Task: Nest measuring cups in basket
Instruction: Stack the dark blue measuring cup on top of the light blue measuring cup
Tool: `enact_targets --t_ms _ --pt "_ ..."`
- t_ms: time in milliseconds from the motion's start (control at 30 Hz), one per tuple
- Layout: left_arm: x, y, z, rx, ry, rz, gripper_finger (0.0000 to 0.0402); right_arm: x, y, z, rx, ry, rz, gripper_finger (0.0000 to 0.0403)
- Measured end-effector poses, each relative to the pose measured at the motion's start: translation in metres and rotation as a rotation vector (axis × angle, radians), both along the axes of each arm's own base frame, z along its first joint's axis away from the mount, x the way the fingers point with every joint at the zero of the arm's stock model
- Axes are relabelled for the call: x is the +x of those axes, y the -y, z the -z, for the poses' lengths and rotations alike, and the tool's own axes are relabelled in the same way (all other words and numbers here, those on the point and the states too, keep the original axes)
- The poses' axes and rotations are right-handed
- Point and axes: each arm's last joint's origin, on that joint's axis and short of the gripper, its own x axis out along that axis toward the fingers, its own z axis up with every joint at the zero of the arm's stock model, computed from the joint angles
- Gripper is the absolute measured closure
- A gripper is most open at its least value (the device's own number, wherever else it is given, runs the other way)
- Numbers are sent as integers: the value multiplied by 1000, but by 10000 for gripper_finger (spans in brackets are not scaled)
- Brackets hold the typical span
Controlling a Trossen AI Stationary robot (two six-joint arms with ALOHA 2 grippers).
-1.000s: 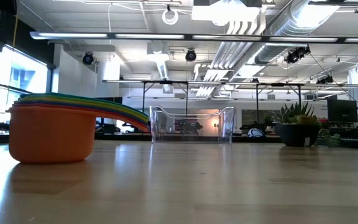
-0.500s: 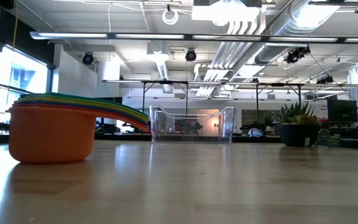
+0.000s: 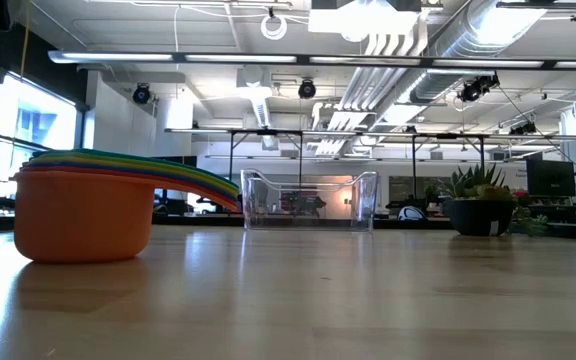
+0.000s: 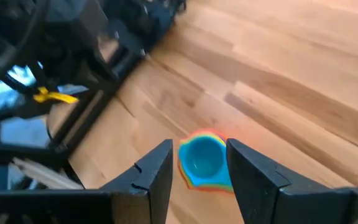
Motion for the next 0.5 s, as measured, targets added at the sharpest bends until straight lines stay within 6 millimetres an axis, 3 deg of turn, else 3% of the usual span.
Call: enact_targets --t_ms 333,500 --pt "8 11 6 -70 -25 -106 273 3 12 2 -43 -74 -152 261" --pt "18 20 11 -53 39 -79 258 4 18 3 -59 -102 -228 261"
